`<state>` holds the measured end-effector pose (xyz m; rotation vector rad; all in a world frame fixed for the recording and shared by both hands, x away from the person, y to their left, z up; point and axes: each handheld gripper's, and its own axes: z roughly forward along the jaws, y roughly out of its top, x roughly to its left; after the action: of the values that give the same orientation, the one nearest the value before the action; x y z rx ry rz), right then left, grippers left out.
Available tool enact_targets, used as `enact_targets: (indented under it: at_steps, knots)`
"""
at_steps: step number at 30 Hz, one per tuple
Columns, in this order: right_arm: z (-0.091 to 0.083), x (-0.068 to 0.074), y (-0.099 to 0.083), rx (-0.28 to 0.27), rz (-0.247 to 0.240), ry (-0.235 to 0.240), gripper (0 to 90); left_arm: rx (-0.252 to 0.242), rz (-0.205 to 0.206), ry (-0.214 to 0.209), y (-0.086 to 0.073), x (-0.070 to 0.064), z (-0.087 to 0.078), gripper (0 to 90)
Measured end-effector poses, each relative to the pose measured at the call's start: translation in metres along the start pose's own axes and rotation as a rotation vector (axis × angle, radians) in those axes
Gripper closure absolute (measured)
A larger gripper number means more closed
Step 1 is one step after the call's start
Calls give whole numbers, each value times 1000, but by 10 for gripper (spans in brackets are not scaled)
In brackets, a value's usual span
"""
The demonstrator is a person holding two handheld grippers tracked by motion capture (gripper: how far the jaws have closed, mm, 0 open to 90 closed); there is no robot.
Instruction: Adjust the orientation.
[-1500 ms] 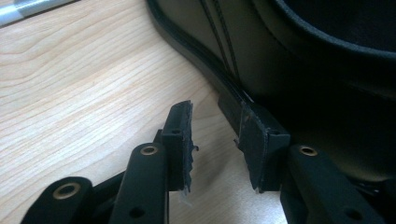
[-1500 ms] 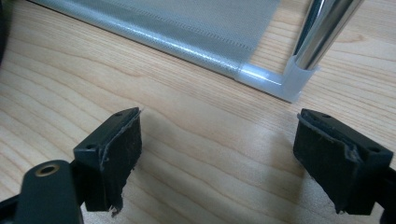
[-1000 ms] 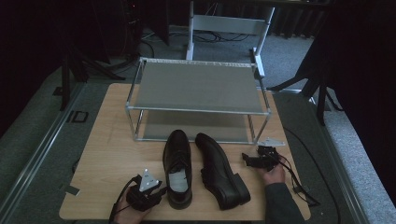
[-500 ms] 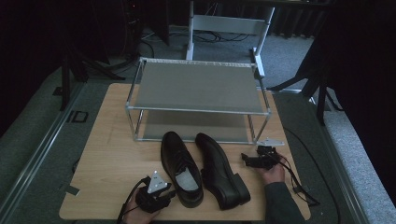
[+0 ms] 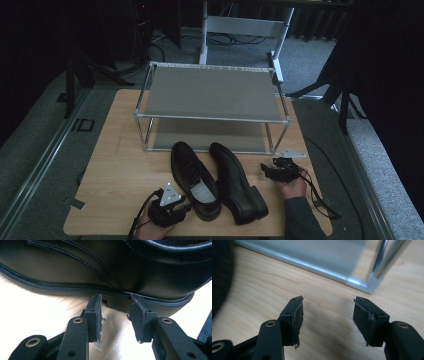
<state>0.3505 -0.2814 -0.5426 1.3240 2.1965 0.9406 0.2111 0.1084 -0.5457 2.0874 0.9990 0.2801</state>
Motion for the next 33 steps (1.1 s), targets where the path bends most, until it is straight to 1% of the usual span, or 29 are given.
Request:
enact_targets:
  at_steps: [2,5,10,15,19,27,30,33]
  knots:
    - [-9,7,3,-20,-18,11,409,-1,-1,1,0,0,0,613]
    - [-20,15,7,-47,-53,11,400,-2,-3,2,-1,0,0,603]
    - [-33,28,13,-65,-98,22,391,-5,-1,12,-1,1,0,578]
    - [-48,41,18,-84,-137,51,396,-2,1,16,-1,1,0,552]
    - [-59,52,21,-102,-169,74,398,8,3,37,-1,3,0,547]
    - [-82,75,20,-136,-210,147,404,11,5,55,-2,4,-1,546]
    - [-88,83,16,-128,-239,161,414,15,9,56,-3,3,0,546]
    - [-91,90,13,-117,-256,175,430,18,14,58,-3,3,1,545]
